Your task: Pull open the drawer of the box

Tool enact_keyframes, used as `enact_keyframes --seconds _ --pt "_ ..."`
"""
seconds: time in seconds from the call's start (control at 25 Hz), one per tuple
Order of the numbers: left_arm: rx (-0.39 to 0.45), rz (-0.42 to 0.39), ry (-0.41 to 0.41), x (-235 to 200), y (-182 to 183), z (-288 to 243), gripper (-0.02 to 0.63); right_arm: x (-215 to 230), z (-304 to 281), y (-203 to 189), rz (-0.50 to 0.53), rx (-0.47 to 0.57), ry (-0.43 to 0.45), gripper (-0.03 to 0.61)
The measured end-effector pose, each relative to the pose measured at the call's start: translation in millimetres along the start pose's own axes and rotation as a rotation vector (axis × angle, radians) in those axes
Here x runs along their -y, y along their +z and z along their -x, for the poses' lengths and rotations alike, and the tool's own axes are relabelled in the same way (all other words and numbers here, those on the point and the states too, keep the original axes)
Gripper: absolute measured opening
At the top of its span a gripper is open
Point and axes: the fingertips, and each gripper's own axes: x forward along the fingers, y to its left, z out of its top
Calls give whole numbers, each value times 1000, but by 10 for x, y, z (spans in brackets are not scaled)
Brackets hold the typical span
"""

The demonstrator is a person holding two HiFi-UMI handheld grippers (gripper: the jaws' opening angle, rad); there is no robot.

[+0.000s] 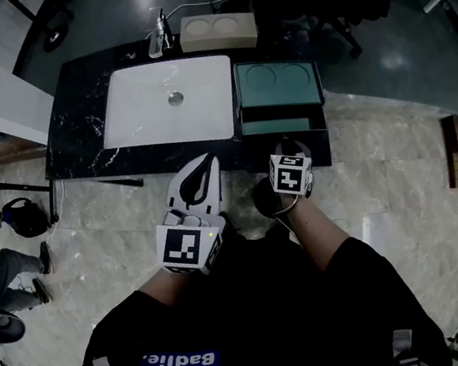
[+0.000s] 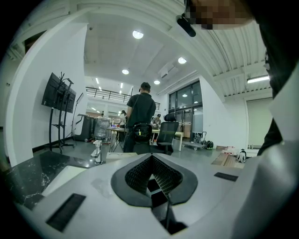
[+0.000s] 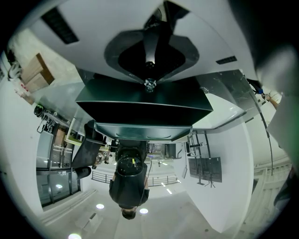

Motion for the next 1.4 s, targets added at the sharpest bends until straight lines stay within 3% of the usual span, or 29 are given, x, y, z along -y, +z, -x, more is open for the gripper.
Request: enact_keyframes --seconds 1.4 --pt "30 -9 -73 118 66 6 -12 -50 207 -219 16 -14 -4 64"
